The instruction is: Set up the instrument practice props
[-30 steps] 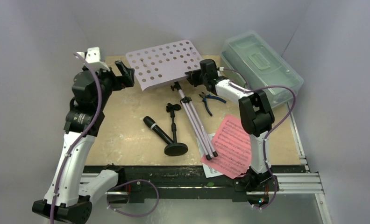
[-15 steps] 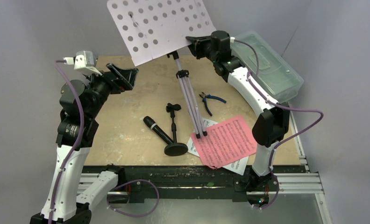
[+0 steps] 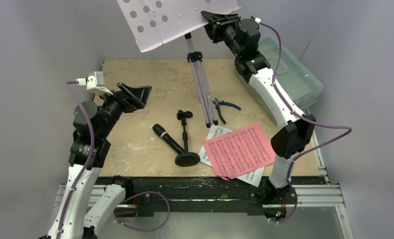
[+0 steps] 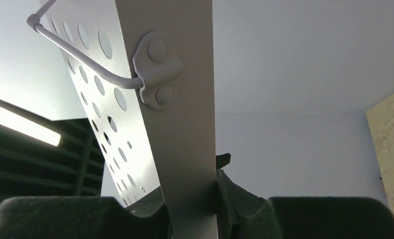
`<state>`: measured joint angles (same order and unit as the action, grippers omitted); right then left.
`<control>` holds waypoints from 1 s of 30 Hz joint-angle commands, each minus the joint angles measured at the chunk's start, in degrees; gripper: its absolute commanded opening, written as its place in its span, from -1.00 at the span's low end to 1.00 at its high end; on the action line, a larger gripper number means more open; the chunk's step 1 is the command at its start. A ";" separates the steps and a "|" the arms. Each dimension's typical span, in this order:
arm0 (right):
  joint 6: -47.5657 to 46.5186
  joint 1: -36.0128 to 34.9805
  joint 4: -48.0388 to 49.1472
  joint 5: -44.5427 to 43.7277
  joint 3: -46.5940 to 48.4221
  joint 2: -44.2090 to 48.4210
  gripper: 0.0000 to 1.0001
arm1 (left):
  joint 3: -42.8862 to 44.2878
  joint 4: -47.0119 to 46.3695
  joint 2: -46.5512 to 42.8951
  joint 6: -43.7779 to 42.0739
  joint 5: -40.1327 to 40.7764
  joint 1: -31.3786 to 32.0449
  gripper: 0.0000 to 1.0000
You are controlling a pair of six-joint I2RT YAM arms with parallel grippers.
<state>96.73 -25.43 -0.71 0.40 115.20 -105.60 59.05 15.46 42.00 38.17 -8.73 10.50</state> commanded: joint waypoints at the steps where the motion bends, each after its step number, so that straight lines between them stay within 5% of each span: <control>1: 1.24 -0.02 34.46 -1.55 2.86 3.37 -1.00 | -5.65 -8.74 -1.10 2.39 -2.32 -0.31 0.91; 11: -1.98 -1.26 56.66 -5.07 0.17 -0.72 -1.00 | -18.20 -44.16 10.96 15.07 -14.75 -0.31 0.94; 18: -0.21 -3.15 60.38 -6.05 6.08 -7.87 -1.00 | -12.79 -40.21 12.08 9.20 -12.71 -0.31 0.91; 23: -1.87 -3.31 68.34 -5.85 7.87 -12.01 -1.00 | -4.56 -21.56 4.70 -5.23 2.48 -0.31 0.95; 30: -4.75 -3.46 77.40 -2.37 11.80 -17.88 -1.00 | 7.53 -16.13 6.96 -12.89 12.06 -0.31 1.00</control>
<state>88.47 -29.17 50.89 0.19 119.59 -130.17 60.93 -4.75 45.87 32.75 -3.57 10.50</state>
